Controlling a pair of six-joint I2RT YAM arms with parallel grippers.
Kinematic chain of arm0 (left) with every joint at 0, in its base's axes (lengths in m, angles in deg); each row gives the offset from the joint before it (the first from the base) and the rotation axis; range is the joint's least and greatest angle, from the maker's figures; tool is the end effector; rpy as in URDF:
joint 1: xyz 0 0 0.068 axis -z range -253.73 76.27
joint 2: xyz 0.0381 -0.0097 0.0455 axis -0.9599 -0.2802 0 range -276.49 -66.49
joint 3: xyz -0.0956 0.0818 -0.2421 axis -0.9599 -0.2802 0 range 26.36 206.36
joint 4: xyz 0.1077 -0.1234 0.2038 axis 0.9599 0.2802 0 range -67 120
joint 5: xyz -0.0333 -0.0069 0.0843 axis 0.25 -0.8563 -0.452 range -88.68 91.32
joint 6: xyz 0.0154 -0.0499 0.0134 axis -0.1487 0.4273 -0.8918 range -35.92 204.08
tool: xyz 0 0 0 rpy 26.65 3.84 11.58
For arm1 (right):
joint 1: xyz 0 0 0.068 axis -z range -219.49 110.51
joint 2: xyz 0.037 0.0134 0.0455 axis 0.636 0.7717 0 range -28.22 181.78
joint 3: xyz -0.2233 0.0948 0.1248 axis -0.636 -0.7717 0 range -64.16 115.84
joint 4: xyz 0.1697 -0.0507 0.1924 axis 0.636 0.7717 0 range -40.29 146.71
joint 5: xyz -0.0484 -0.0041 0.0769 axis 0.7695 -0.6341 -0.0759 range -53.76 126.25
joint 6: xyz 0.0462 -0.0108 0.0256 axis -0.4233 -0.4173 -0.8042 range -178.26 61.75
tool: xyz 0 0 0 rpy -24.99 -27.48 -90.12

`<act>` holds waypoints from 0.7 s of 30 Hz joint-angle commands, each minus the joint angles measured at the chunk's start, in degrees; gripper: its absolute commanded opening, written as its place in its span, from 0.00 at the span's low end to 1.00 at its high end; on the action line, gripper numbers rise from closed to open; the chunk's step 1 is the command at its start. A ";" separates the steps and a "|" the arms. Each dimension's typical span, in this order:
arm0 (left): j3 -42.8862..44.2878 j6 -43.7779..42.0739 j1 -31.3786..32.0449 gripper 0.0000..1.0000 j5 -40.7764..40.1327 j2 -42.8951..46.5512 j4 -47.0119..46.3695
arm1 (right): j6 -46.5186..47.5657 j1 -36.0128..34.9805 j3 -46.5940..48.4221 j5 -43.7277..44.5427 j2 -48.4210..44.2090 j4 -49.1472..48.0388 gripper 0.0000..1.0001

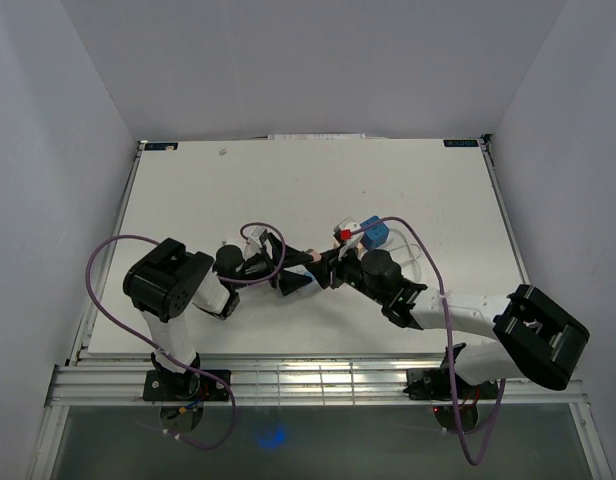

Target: Insert the plug

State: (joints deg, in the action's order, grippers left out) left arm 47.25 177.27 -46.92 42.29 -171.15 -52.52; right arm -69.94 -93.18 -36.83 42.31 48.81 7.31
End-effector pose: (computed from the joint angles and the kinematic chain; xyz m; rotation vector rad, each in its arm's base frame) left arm 0.2329 -0.1439 0.1174 -0.5874 2.1512 -1.9868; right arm 0.1652 0.2181 0.2087 -0.5525 1.6675 0.7557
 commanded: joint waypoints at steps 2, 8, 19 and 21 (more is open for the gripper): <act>-1.02 -0.73 -1.49 0.98 0.69 2.18 -14.13 | -1.41 0.08 3.69 2.99 -3.73 5.20 0.08; -1.72 -2.04 -5.96 0.98 1.48 4.55 -10.44 | -1.76 0.25 6.67 3.43 -4.26 10.56 0.08; -0.14 -20.31 -9.49 0.98 -6.77 21.77 22.92 | 1.48 1.75 25.12 1.85 0.12 40.94 0.08; -0.06 -22.86 -9.58 0.98 -9.75 25.55 27.33 | 2.37 2.45 31.53 -1.47 3.27 47.89 0.08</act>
State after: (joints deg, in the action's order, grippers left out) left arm 45.78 162.23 -56.36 37.74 -150.32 -36.41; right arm -69.59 -91.70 -12.90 44.34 48.94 42.96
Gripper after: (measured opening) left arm 0.979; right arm 0.503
